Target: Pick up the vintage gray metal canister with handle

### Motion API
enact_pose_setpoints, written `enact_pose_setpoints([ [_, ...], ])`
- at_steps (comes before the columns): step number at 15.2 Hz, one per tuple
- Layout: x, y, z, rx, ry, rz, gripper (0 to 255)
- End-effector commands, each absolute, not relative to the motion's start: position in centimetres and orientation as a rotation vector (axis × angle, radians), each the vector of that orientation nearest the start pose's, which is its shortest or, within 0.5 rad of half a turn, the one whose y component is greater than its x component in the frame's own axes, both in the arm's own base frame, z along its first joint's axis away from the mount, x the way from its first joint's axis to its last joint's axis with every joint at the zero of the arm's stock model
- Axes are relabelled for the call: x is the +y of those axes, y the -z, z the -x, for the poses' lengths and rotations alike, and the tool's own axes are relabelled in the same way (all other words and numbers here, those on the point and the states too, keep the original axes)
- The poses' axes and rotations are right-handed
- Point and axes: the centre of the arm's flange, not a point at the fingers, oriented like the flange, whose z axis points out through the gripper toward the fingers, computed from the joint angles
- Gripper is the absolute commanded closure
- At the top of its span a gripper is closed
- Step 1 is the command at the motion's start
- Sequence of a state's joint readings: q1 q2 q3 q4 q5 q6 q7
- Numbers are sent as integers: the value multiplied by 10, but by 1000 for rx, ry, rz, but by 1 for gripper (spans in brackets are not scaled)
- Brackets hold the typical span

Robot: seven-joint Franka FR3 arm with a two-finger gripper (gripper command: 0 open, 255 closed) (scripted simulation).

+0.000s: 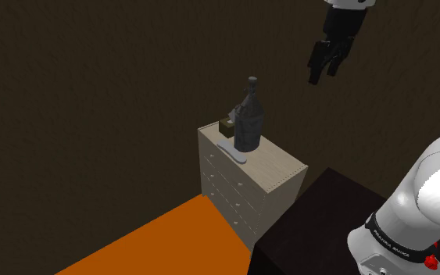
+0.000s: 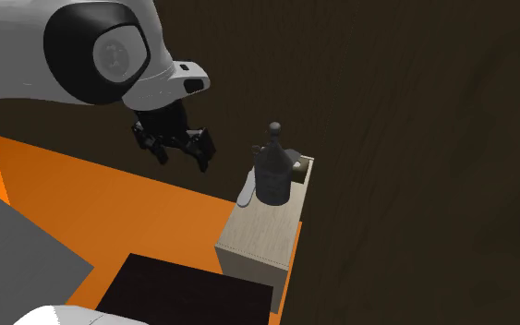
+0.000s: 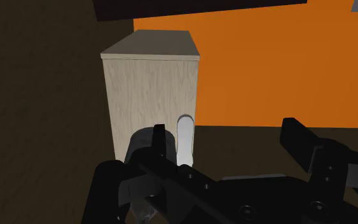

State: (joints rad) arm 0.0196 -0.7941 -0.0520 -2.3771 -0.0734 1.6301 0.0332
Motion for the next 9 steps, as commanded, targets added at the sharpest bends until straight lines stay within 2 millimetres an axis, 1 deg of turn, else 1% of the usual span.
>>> enact_pose_setpoints([
  [1,-22,-588,-310,77,74,3176,0],
  [9,-63,-557,-403,73,86,3157,0],
])
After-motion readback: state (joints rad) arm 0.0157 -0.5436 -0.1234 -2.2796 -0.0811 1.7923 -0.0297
